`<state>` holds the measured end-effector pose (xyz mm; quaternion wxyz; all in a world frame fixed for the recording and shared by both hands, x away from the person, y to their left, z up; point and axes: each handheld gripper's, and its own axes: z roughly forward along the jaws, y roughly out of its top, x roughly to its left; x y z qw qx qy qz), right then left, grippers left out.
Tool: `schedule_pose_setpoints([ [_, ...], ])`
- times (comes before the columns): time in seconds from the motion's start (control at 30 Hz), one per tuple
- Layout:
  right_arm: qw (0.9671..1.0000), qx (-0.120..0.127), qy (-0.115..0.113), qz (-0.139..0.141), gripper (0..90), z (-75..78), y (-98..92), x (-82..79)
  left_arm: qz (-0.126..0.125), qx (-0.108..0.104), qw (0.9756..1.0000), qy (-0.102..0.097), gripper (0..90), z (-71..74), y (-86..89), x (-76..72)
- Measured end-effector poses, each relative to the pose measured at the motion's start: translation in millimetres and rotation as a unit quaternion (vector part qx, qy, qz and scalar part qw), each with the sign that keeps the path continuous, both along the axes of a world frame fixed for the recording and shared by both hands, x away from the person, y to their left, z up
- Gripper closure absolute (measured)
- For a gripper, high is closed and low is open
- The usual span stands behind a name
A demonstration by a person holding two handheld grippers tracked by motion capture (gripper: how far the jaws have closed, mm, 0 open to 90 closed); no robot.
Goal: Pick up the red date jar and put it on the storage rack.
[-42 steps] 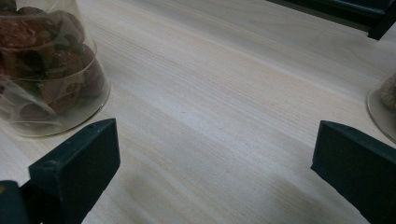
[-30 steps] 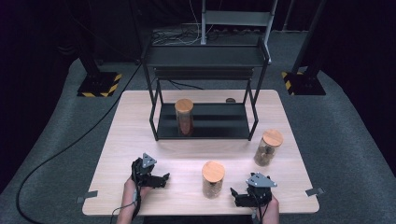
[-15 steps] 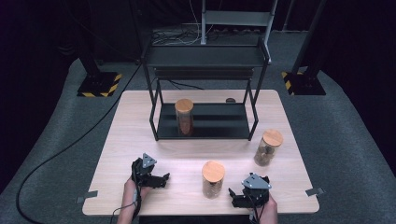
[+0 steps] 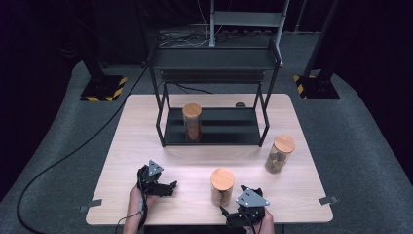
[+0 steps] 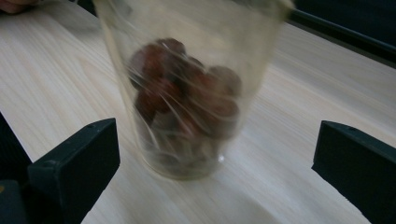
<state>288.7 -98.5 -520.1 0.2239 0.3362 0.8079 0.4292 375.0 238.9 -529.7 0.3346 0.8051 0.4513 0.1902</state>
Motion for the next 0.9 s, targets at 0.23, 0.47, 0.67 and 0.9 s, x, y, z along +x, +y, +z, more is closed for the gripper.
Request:
schedule_pose_setpoints([
  [0.23,0.9992,-0.018,-0.037,-0.005,0.0,5.9,24.8,7.9,-0.004,0.0,1.0,0.0,0.9,0.1,-0.3,-0.2],
  [0.47,0.9978,0.024,-0.061,0.0,0.0,8.3,34.3,13.5,-0.007,0.0,1.0,0.0,0.9,0.0,-0.5,-0.3],
  [0.67,0.9945,0.053,-0.09,0.006,3.6,13.8,32.9,10.7,-0.006,0.0,1.0,0.0,0.8,0.0,-0.5,-0.3],
  [0.9,0.9935,0.069,-0.09,0.0,21.5,10.6,30.4,11.5,-0.008,-0.001,1.0,0.0,0.9,0.0,-0.6,-0.3],
])
